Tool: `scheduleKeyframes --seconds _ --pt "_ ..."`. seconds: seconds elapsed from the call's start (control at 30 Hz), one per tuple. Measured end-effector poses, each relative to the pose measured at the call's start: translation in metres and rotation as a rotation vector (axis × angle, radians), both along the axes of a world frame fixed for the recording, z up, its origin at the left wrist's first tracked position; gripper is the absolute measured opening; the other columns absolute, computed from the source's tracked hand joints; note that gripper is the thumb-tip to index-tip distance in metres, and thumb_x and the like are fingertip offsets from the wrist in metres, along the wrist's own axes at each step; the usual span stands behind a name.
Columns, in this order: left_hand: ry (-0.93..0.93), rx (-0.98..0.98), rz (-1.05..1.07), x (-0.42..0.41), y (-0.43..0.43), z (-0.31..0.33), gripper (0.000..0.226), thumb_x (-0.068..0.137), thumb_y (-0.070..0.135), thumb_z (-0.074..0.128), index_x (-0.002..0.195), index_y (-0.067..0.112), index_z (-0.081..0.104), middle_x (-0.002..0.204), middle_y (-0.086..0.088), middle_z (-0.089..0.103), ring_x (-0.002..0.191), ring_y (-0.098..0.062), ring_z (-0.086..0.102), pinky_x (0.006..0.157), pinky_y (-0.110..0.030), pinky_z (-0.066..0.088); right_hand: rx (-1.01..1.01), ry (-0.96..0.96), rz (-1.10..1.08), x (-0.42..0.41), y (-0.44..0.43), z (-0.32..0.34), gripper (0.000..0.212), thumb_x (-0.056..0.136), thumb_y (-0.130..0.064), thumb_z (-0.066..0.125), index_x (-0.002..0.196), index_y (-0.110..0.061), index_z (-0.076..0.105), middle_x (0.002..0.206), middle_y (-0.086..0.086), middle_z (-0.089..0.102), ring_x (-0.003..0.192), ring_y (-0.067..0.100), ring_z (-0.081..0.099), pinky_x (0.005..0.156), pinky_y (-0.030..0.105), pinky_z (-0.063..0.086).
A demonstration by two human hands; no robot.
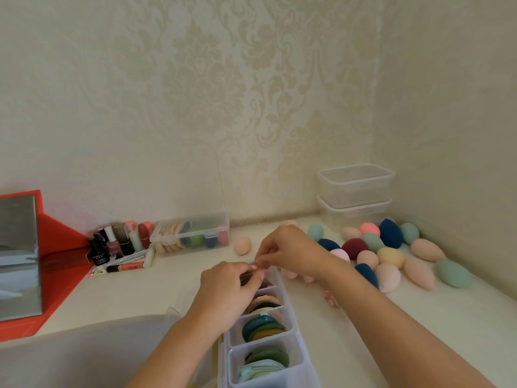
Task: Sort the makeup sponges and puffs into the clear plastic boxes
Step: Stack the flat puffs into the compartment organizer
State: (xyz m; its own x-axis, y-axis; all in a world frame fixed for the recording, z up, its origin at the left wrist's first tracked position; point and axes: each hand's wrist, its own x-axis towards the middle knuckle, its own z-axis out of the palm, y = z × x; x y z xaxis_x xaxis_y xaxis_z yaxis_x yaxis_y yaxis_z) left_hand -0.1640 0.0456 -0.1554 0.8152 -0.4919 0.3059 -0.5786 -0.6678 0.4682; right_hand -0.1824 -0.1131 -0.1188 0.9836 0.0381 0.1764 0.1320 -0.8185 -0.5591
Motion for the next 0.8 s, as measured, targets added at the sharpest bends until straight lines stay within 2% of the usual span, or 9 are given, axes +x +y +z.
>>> scheduleKeyframes --seconds 0.1,0.17,0.3,0.33,0.43,0.53,0.63,0.73,0.8 --pt "0.033 0.041 0.019 0.002 0.000 0.000 0.030 0.092 0.048 0.047 0.114 0.035 0.064 0.107 0.014 0.066 0.096 -0.006 0.057 0.093 -0.033 0.045 0.061 -0.019 -0.074 -0.014 -0.028 0.015 0.008 0.081 -0.018 0.071 0.087 -0.016 0.076 0.084 -0.003 0.074 0.074 0.010 0.065 0.074 0.024 0.051" --pt "0.050 0.060 0.029 0.003 0.000 0.000 0.031 0.093 0.048 0.046 0.116 0.034 0.062 0.111 0.012 0.064 0.099 -0.008 0.055 0.096 -0.035 0.043 0.016 0.075 -0.153 -0.031 -0.057 0.023 0.004 0.079 -0.018 0.073 0.080 -0.022 0.075 0.080 -0.006 0.073 0.078 0.013 0.068 0.071 0.025 0.054" --pt "0.070 0.085 0.041 0.004 -0.001 -0.001 0.033 0.094 0.047 0.043 0.120 0.033 0.058 0.116 0.007 0.060 0.105 -0.011 0.052 0.098 -0.035 0.040 -0.152 0.285 -0.284 -0.058 -0.090 0.031 0.008 0.079 -0.024 0.074 0.073 -0.027 0.070 0.071 -0.012 0.066 0.068 0.005 0.059 0.056 0.014 0.038" --pt "0.079 0.090 0.046 0.004 -0.001 -0.001 0.033 0.095 0.047 0.043 0.121 0.033 0.057 0.117 0.006 0.059 0.106 -0.012 0.052 0.099 -0.034 0.040 -0.181 0.339 -0.316 -0.061 -0.090 0.033 0.008 0.078 -0.028 0.075 0.073 -0.025 0.069 0.073 -0.010 0.066 0.070 0.007 0.058 0.057 0.016 0.037" --pt "0.092 0.098 0.057 0.003 -0.003 -0.001 0.034 0.095 0.048 0.042 0.121 0.032 0.056 0.118 0.006 0.057 0.107 -0.012 0.051 0.099 -0.034 0.040 -0.395 0.540 -0.375 -0.059 -0.071 0.034 0.029 0.073 -0.043 0.076 0.074 -0.017 0.062 0.070 -0.007 0.058 0.076 0.016 0.056 0.066 0.023 0.041" --pt "0.096 0.089 0.069 0.002 -0.004 0.000 0.033 0.095 0.047 0.043 0.121 0.031 0.056 0.117 0.006 0.058 0.106 -0.013 0.052 0.099 -0.034 0.041 -0.553 0.588 -0.377 -0.049 -0.049 0.024 0.047 0.073 -0.044 0.076 0.106 -0.014 0.062 0.083 -0.004 0.057 0.083 0.019 0.054 0.072 0.027 0.042" --pt "0.100 0.104 0.079 0.003 -0.004 -0.001 0.034 0.094 0.048 0.042 0.120 0.031 0.056 0.117 0.007 0.058 0.108 -0.013 0.052 0.099 -0.035 0.041 -0.575 0.608 -0.396 -0.043 -0.045 0.019 0.060 0.074 -0.042 0.077 0.125 -0.019 0.054 0.097 -0.003 0.058 0.088 0.021 0.053 0.076 0.029 0.039" --pt "0.108 0.121 0.084 0.006 -0.005 -0.004 0.036 0.094 0.050 0.041 0.121 0.032 0.055 0.118 0.006 0.058 0.109 -0.013 0.052 0.099 -0.036 0.041 -0.559 0.659 -0.449 -0.044 -0.054 0.020 0.059 0.078 -0.045 0.072 0.125 -0.017 0.051 0.093 -0.002 0.051 0.102 0.024 0.054 0.094 0.034 0.039" --pt "0.114 0.125 0.089 0.007 -0.006 -0.005 0.036 0.093 0.051 0.041 0.123 0.033 0.054 0.120 0.007 0.058 0.110 -0.013 0.052 0.100 -0.036 0.041 -0.511 0.677 -0.463 -0.045 -0.060 0.018 0.060 0.079 -0.046 0.071 0.125 -0.015 0.051 0.099 0.000 0.051 0.099 0.023 0.052 0.097 0.034 0.039"
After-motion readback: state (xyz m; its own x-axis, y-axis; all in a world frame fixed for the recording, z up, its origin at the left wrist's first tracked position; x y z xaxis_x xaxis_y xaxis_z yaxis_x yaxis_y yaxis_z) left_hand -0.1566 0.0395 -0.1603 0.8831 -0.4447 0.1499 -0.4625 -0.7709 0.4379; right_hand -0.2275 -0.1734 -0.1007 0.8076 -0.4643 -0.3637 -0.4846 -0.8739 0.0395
